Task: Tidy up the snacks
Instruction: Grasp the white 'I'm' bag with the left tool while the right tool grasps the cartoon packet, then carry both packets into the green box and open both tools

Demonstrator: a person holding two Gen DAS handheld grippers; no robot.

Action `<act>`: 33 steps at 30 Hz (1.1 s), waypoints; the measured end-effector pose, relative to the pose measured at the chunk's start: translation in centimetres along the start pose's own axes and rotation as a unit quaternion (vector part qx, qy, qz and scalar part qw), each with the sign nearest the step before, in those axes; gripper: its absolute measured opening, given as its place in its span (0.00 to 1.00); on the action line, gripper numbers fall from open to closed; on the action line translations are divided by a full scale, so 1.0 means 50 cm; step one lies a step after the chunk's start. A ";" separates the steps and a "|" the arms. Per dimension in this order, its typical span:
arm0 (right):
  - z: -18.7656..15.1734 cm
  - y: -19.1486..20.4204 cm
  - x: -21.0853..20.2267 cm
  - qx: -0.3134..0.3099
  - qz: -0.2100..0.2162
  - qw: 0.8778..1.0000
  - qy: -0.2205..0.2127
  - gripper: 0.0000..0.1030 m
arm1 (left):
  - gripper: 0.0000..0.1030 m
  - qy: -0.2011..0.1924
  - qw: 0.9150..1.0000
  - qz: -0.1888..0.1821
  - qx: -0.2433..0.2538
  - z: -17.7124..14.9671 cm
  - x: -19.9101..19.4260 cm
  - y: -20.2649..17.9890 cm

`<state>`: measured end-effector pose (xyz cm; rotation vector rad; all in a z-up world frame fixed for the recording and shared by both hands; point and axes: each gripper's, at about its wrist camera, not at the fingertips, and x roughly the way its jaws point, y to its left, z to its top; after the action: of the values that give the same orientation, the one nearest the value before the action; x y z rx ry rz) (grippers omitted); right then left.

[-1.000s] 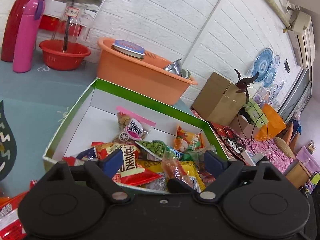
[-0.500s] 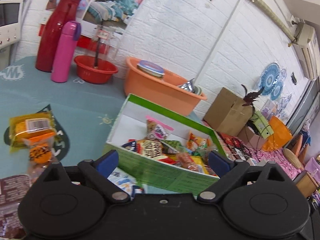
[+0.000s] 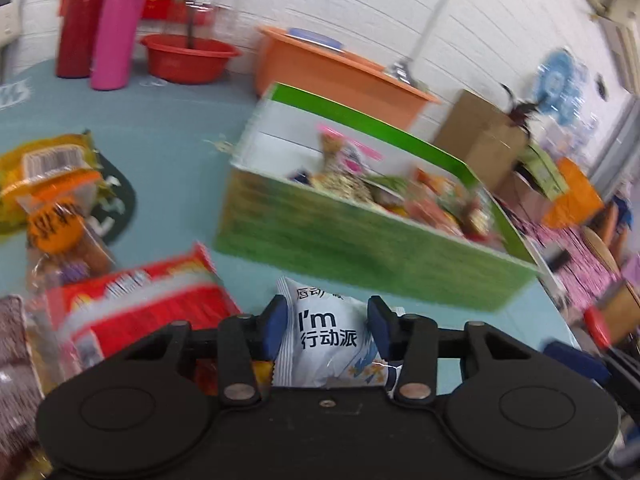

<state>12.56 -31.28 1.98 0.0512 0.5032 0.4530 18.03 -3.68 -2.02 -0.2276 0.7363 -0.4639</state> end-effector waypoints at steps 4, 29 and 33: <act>-0.020 0.000 -0.001 0.005 0.007 1.000 0.020 1.00 | 0.70 0.018 0.998 -0.051 -0.015 -0.058 -0.030 -0.026; -0.066 0.034 0.023 0.008 0.024 0.997 0.076 0.58 | 0.63 0.011 0.992 -0.091 -0.082 -0.095 -0.050 -0.030; -0.058 0.030 0.014 0.011 0.025 0.997 0.069 0.47 | 0.55 -0.006 0.991 -0.107 -0.076 -0.080 -0.070 -0.041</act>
<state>11.11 -29.79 -0.65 0.0532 0.6440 0.5023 12.33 -3.93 -2.09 -0.4552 0.7404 -0.6098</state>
